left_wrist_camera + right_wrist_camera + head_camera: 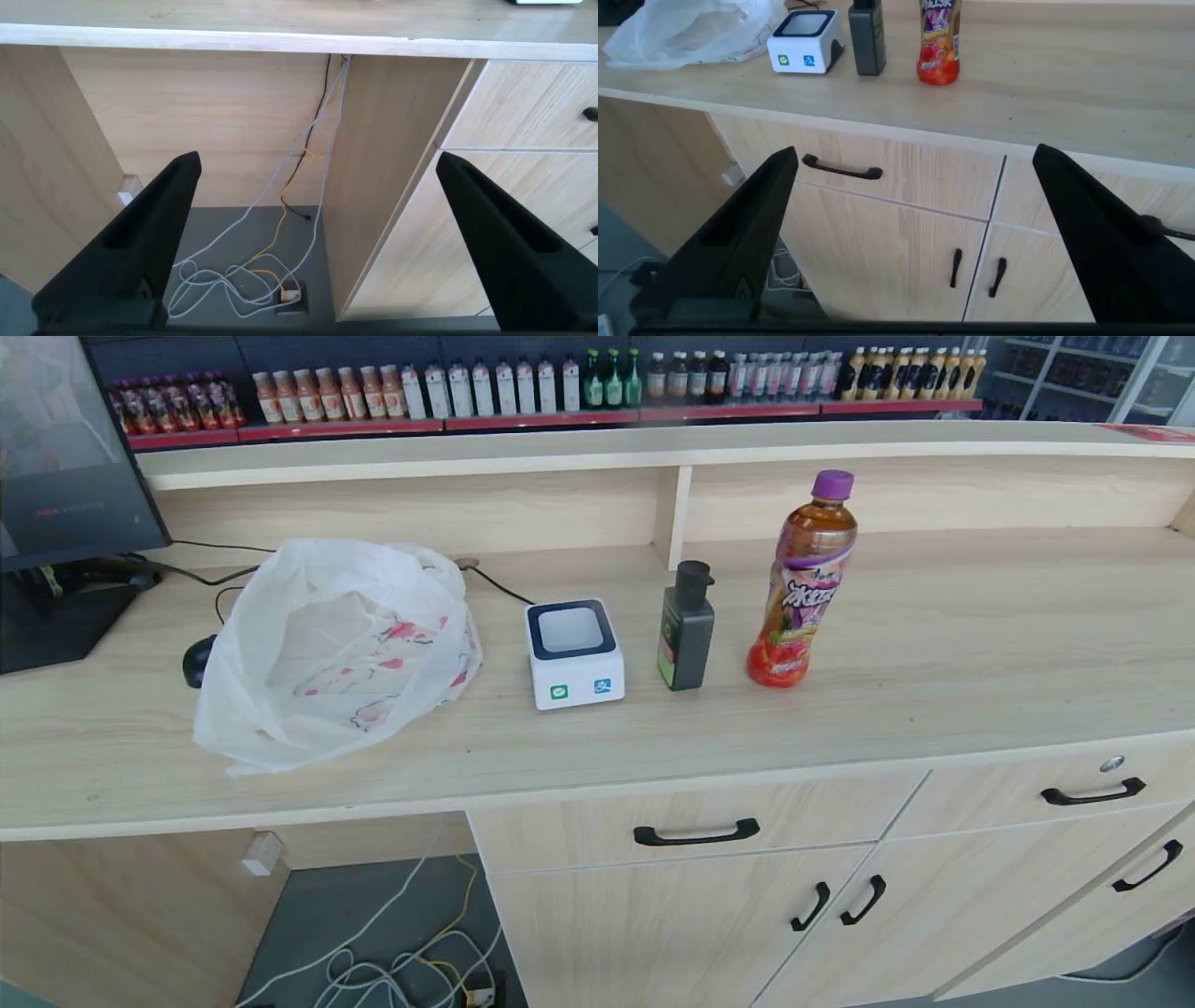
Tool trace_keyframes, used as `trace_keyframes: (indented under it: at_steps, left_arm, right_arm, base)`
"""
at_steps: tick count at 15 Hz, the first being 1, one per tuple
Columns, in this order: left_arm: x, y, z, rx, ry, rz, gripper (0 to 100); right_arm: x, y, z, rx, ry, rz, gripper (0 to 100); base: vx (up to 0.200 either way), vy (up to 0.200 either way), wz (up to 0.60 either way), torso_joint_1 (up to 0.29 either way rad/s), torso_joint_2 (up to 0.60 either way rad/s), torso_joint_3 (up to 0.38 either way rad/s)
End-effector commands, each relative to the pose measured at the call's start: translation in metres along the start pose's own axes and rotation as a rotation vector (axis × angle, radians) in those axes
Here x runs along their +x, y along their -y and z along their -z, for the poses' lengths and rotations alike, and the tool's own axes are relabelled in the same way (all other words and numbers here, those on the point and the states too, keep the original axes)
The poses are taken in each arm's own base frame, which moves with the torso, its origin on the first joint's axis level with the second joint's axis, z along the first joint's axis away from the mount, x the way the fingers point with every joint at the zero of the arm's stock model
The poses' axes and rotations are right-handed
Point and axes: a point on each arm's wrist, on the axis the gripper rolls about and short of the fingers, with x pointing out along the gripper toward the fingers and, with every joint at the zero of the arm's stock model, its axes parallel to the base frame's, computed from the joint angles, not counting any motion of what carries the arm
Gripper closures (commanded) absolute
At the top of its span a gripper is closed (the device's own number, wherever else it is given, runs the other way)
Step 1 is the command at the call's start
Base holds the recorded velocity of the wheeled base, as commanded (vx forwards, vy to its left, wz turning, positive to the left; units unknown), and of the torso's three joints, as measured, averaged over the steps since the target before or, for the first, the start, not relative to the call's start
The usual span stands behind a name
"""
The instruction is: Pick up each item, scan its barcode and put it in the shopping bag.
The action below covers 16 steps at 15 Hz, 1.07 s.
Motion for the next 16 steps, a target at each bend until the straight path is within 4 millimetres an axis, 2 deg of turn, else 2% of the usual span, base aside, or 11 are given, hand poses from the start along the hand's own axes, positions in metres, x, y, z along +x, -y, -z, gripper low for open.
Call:
trace_keyframes:
  at_steps: [1, 6, 10, 12, 16]
  left_arm:
    - [0.0, 0.0, 0.0, 0.0, -0.001, 0.0, 0]
    - [0.0, 0.0, 0.0, 0.0, -0.001, 0.0, 0]
    - [0.0, 0.0, 0.0, 0.0, -0.001, 0.0, 0]
    - [0.0, 0.0, 0.0, 0.0, -0.001, 0.0, 0]
    - [0.0, 0.0, 0.0, 0.0, -0.001, 0.0, 0]
  right_arm:
    - [0.031, 0.003, -0.004, -0.026, -0.055, -0.022, 0]
    - [0.04, 0.003, 0.002, -0.055, -0.105, -0.027, 0]
    - [0.059, 0.003, 0.0, -0.069, -0.095, -0.057, 0]
    - [0.077, 0.004, -0.002, -0.074, -0.064, -0.055, 0]
    - [0.128, 0.006, -0.006, -0.104, 0.056, -0.054, 0]
  base:
    - [0.0, 0.0, 0.0, 0.0, 0.0, 0.0]
    - [0.0, 0.0, 0.0, 0.0, 0.0, 0.0]
    - [0.0, 0.0, 0.0, 0.0, 0.0, 0.0]
    - [0.0, 0.0, 0.0, 0.0, 0.0, 0.0]
    - [0.0, 0.0, 0.0, 0.0, 0.0, 0.0]
